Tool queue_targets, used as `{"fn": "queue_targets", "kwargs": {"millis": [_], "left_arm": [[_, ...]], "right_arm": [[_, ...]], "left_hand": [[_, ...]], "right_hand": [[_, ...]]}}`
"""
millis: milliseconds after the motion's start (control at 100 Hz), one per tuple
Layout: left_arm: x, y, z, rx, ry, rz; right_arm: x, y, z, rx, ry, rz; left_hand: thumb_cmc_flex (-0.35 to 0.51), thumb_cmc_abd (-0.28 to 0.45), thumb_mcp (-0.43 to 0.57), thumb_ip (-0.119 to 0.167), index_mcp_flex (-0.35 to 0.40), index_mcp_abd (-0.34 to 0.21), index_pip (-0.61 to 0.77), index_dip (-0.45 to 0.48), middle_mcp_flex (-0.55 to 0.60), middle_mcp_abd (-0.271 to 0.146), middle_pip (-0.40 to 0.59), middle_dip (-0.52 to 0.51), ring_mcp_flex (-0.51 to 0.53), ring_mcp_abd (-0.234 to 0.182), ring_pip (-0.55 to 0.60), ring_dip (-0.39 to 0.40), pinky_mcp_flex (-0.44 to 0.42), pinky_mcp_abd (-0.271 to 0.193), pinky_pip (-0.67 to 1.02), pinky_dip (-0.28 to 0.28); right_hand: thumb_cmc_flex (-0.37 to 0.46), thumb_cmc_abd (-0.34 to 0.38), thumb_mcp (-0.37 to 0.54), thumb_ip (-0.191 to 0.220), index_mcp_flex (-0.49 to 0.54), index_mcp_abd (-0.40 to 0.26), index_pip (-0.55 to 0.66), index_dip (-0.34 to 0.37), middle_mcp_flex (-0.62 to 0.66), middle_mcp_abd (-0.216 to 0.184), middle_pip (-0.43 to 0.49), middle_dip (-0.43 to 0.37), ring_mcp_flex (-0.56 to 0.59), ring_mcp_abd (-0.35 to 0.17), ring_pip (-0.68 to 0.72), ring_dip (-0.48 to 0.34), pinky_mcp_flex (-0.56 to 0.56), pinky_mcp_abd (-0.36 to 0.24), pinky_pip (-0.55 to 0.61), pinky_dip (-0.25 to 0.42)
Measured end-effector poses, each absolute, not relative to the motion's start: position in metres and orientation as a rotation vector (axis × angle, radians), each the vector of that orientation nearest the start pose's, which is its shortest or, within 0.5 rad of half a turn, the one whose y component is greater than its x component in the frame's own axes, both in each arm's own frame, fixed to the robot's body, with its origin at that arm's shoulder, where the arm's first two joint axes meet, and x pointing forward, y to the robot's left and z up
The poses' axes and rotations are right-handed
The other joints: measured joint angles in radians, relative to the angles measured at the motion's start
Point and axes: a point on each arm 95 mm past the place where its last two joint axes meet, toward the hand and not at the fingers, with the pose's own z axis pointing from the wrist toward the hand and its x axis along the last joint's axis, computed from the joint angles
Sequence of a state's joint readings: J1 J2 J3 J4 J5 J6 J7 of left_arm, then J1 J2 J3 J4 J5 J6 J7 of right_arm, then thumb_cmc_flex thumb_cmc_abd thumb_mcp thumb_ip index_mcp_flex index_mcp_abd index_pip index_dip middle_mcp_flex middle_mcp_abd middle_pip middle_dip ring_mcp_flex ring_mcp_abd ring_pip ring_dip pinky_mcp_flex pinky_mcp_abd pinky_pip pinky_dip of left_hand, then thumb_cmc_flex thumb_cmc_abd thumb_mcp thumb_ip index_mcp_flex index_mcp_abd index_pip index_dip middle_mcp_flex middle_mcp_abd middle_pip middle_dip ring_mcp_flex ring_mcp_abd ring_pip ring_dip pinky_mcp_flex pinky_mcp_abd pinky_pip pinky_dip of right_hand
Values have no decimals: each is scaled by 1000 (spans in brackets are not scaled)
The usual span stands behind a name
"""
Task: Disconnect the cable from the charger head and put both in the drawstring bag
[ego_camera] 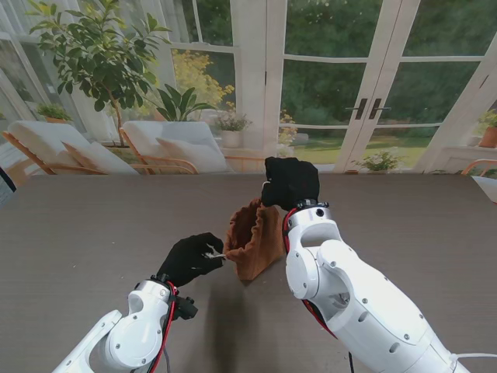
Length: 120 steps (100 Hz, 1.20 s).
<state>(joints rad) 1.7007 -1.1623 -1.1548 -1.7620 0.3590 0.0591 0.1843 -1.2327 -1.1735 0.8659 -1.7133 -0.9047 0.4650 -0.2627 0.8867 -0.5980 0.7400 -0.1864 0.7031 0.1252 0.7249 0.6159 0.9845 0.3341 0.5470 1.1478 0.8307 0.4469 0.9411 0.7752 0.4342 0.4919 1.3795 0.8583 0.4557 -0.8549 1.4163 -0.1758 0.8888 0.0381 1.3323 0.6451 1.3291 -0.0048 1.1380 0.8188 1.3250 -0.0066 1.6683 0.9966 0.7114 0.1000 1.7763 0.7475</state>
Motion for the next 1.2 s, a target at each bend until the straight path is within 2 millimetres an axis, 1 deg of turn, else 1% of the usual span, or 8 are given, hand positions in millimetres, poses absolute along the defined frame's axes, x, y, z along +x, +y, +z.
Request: {"fn": "queue_targets", "kwargs": {"millis": [90, 240, 250, 390, 620, 740, 920, 1200], "left_arm": [[354, -51, -317, -1831, 961, -1967], [354, -50, -317, -1823, 949, -1968], [354, -50, -317, -1823, 947, -1968], [354, -49, -316, -1818, 926, -1977], [353, -49, -316, -1838, 907, -1982], [352, -48, -316, -1869, 890, -1993], [350, -49, -315, -1918, 893, -2006], [345, -47, -314, -1999, 850, -2026]], "right_arm": [[434, 115, -191, 1029, 1026, 1671], [434, 115, -192, 1032, 1026, 1670], [434, 115, -192, 1032, 1026, 1670], [435, 115, -192, 1035, 1028, 1669], [435, 115, -192, 1041, 1029, 1667], [436, 115, -192, 1043, 1030, 1665], [436, 115, -193, 1050, 1028, 1665], [437, 114, -195, 1062, 1026, 1659]], "left_hand": [[-10, -10, 10, 0, -5, -9, -1, 34, -23, -1, 18, 0, 0, -6, 15, 0, 1, -2, 1, 0], [0, -18, 11, 0, -15, -15, 150, 102, -28, -8, 56, 34, 15, -14, 43, 1, 16, -5, 14, 0], [1, -18, 11, 0, -15, -15, 165, 110, -28, -8, 59, 40, 27, -30, 45, 1, 22, -6, 18, 0], [1, -18, 11, 0, -15, -15, 308, 169, -17, -12, 78, 83, 27, -31, 58, 2, 30, -7, 25, 0], [10, -29, 12, 0, 16, -11, 406, 173, 12, -23, 102, 110, 52, -32, 70, 3, 44, -7, 37, -1], [10, -40, 14, -2, 38, -9, 408, 156, 12, -23, 103, 122, 53, -32, 70, 3, 51, -7, 37, -2], [21, -44, 21, -3, 97, 4, 317, 79, 12, -23, 100, 127, 53, -32, 70, 11, 49, -7, 37, -3], [21, -48, 67, -4, 149, 36, 216, 61, 26, -19, 51, 166, 50, -32, 70, 13, 24, -5, 37, -3]], "right_hand": [[0, 0, 0, 0, 0, 0, 0, 0, 0, 0, 0, 0, 0, 0, 0, 0, 0, 0, 0, 0], [0, 0, 0, 0, 0, 0, -1, 1, 0, 0, 0, 0, 0, 0, 0, 0, 0, 0, 0, 0], [0, 0, 0, 0, 0, 0, -1, 1, 0, 0, 0, 0, 0, 0, 0, 0, 0, 0, 0, 0], [0, 0, 0, 0, 0, 0, -1, 1, 0, 0, 0, 0, 0, 0, 0, 0, 0, 0, 0, 0], [0, 0, 0, 0, 0, 0, -1, 1, 0, 0, 0, 0, 0, 0, 0, 0, 0, 0, 0, 0], [0, 0, 0, 0, 0, 0, -1, 1, 0, 0, 0, 0, 0, 0, 0, 0, 0, 0, 0, 0], [0, 0, 0, 0, 0, 0, -1, 1, 0, 0, 0, 0, 0, 0, 0, 0, 0, 0, 0, 0], [0, 0, 0, 0, 0, 0, -1, 1, 0, 0, 0, 1, 0, 0, 0, 0, 0, 0, 0, 0]]}}
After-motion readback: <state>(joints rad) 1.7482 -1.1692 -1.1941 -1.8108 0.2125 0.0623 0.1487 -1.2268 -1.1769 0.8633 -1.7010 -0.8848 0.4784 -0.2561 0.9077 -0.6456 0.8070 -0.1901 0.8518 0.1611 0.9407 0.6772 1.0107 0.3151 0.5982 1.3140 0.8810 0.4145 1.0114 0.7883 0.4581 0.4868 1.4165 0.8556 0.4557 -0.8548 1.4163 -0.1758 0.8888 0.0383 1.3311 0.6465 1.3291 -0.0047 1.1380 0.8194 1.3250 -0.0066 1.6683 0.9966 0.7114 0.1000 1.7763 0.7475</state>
